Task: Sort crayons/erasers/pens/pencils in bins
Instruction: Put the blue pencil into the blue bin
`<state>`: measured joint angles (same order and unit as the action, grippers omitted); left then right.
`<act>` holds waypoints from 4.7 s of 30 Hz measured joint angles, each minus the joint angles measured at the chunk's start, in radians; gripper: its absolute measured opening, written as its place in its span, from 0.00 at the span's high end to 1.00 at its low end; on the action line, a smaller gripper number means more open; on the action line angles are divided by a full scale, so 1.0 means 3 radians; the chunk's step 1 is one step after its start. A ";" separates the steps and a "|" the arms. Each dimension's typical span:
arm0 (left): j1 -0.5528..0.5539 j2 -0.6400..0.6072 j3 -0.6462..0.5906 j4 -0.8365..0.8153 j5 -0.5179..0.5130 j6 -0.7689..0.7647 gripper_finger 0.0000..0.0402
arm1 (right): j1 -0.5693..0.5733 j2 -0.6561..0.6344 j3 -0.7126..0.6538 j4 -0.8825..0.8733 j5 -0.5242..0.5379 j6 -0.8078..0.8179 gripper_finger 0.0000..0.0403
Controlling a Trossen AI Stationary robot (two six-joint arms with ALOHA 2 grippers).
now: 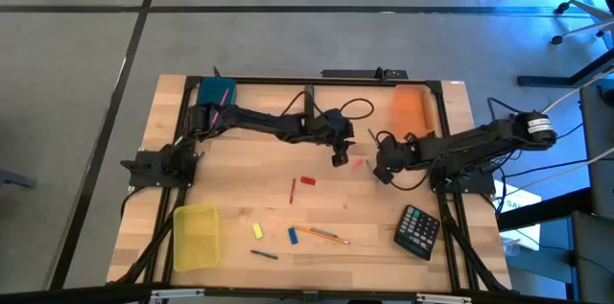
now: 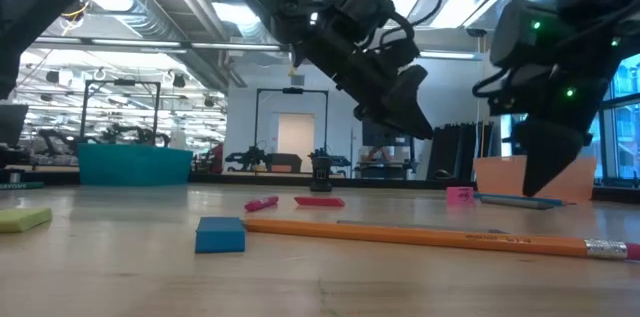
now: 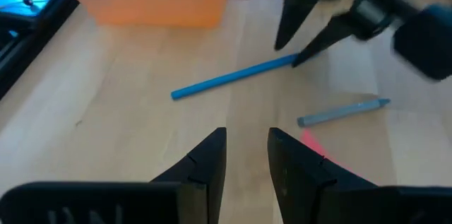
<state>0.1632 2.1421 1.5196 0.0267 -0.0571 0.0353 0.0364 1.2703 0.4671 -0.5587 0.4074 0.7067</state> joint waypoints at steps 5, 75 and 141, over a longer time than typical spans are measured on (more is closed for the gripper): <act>-0.0011 -0.0066 0.0006 -0.0105 -0.0159 -0.0001 0.76 | -0.0128 0.0251 0.0017 0.0281 -0.0132 -0.0125 0.72; -0.0194 -0.0094 0.0338 -0.1736 -0.0459 -0.0057 0.76 | -0.0359 -0.1121 -0.0003 0.0750 -0.0688 -0.1237 0.95; 0.0535 0.0696 0.0341 -0.0214 0.0655 0.0428 0.76 | -0.0278 -0.1148 0.0731 0.0493 -0.0574 -0.2051 0.91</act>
<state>0.3236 2.3507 1.6219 -0.0376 0.1395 0.1637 -0.0471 0.9260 0.6865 -0.4108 0.2352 0.0913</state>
